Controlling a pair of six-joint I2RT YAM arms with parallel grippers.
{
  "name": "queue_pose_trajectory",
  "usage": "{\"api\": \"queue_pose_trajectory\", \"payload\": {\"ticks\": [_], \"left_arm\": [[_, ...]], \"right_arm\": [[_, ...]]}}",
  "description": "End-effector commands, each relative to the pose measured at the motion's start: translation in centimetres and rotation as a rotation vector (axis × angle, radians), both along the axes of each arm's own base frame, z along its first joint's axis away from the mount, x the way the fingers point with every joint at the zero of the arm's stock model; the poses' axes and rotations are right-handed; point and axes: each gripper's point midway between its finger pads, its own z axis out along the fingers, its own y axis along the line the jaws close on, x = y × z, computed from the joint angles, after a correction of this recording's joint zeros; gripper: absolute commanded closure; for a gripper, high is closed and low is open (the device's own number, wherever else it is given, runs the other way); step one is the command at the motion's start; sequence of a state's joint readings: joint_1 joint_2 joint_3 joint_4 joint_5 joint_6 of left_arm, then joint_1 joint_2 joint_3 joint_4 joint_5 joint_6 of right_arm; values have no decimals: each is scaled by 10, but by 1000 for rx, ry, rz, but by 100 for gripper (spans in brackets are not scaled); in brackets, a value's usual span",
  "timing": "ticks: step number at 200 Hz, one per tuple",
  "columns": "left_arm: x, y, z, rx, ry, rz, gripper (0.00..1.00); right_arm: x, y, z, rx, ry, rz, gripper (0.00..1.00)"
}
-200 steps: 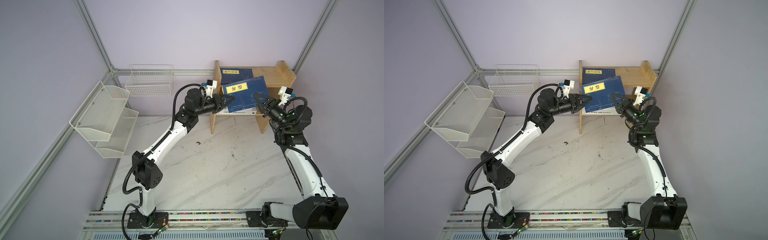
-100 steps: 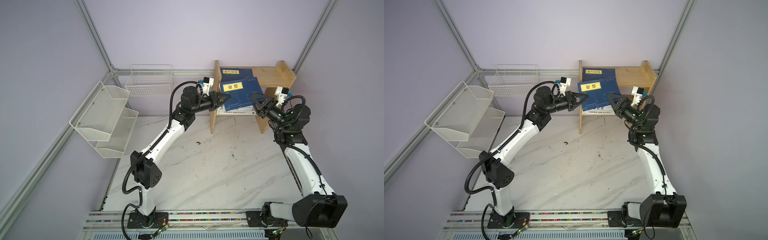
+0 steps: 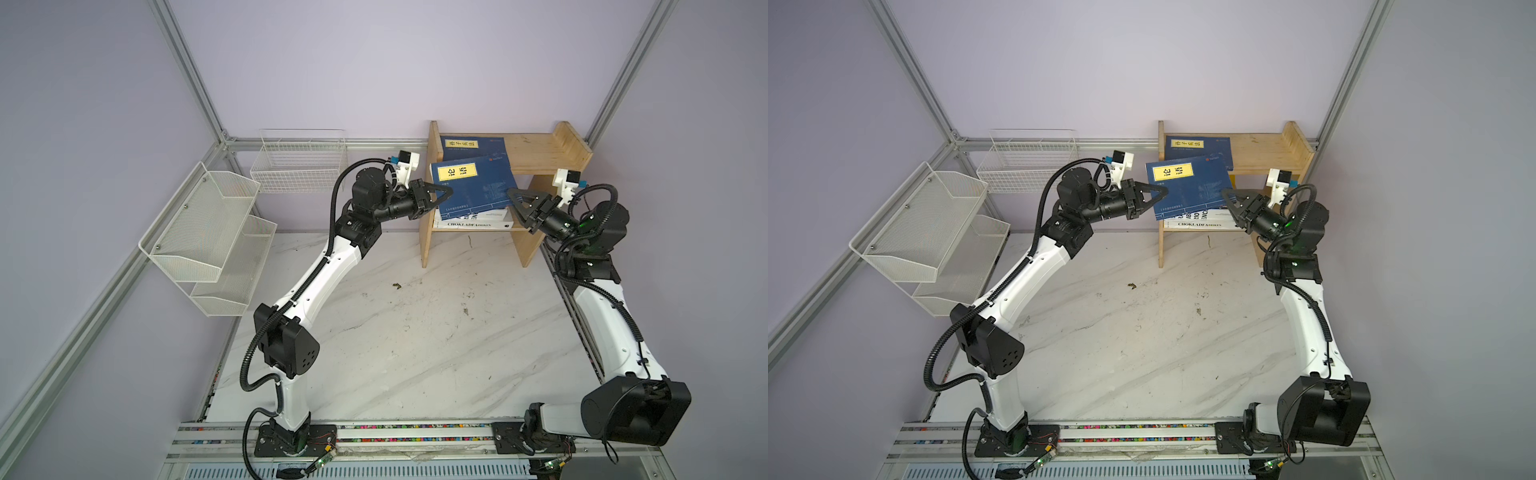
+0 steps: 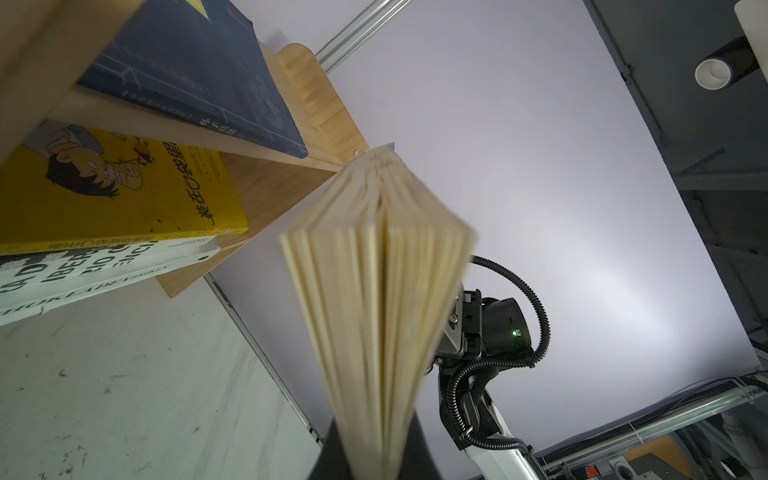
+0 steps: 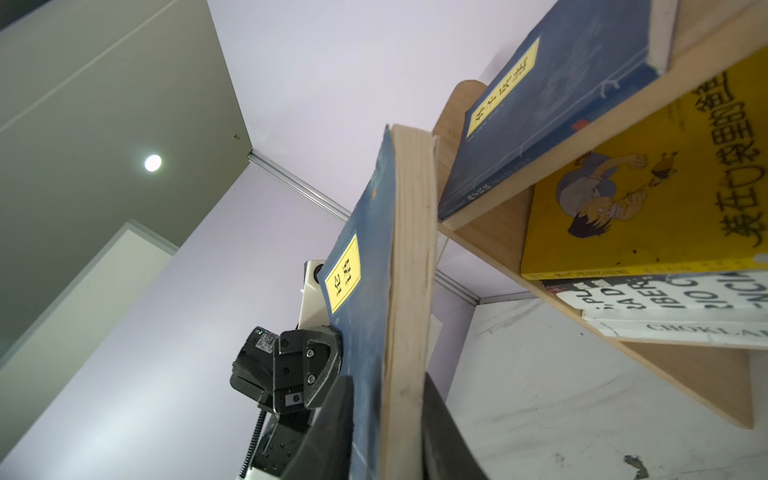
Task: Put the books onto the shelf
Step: 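Raise the blue paperback above the shelf top with both grippers, then lay the blue paperback onto the other blue book with right gripper while left gripper withdraws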
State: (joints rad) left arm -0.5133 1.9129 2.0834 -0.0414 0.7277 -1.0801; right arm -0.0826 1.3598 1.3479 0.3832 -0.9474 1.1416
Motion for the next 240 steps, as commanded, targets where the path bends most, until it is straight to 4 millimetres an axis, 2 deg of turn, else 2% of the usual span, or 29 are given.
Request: {"api": "queue_pose_trajectory", "payload": {"ticks": [1,26,42,59,62,68,91,111,134,157,171,209,240], "left_arm": [[-45,19,87,-106,-220,-28,100],[-43,20,91,-112,-223,-19,98],[-41,23,95,-120,-232,-2,83],[-40,33,104,-136,-254,25,64],[-39,34,104,-137,-255,31,60],[-38,39,107,-141,-260,45,53],[-31,60,109,-142,-261,108,34],[-25,79,104,-137,-255,182,24],[-21,90,93,-107,-244,241,18],[-20,91,85,-70,-246,257,17],[-19,94,82,-57,-249,273,16],[-8,99,74,-49,-225,284,16],[-1,98,68,-53,-199,275,16]], "right_arm": [[-7,4,9,-6,-22,29,84],[-4,-2,12,7,-25,-10,94],[0,-11,26,14,-55,-56,100],[1,-21,46,26,-98,-107,100],[10,-24,43,30,-86,-117,100],[15,-28,46,37,-86,-130,100],[26,-38,65,47,-119,-161,100],[38,-47,76,52,-137,-196,100],[57,-56,76,58,-126,-235,100],[81,-72,68,23,-79,-341,100],[90,-77,69,24,-82,-367,100],[116,-82,67,6,-56,-397,100],[131,-70,62,13,-35,-350,100]]}}
